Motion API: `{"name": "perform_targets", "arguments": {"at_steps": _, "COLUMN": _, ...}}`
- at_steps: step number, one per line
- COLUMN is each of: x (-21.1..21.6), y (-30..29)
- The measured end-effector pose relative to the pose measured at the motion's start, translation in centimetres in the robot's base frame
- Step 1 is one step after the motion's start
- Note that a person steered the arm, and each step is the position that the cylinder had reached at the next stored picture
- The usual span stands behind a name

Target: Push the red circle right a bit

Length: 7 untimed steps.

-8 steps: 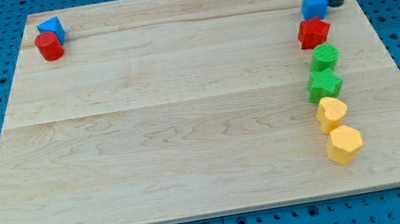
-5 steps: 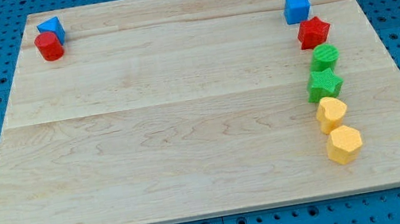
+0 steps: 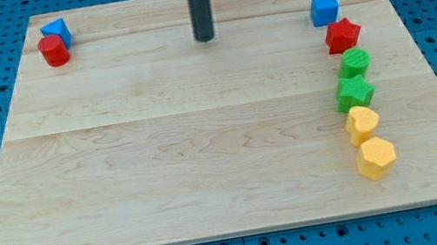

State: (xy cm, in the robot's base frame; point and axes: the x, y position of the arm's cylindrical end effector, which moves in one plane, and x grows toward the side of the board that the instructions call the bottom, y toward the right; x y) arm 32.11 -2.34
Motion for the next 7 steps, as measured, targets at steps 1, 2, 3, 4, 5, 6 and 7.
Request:
{"name": "perform_targets", "arguments": {"at_steps": 1, "x": 3.2, "y": -5.2}}
{"name": "perform_targets", "arguments": {"at_steps": 2, "x": 5.2, "y": -11.8}}
{"name": "perform_targets", "arguments": {"at_steps": 3, "x": 4.2, "y": -19.2}}
{"name": "perform_targets", "arguments": {"at_steps": 4, "x": 1.7, "y": -25.3}}
{"name": "perform_targets", "arguments": {"at_steps": 5, "x": -1.6, "y": -27.1}}
{"name": "perform_targets", "arguments": {"at_steps": 6, "x": -4.4, "y": -25.2}}
{"name": "perform_targets", "arguments": {"at_steps": 7, "x": -5.3, "y": -23.2}}
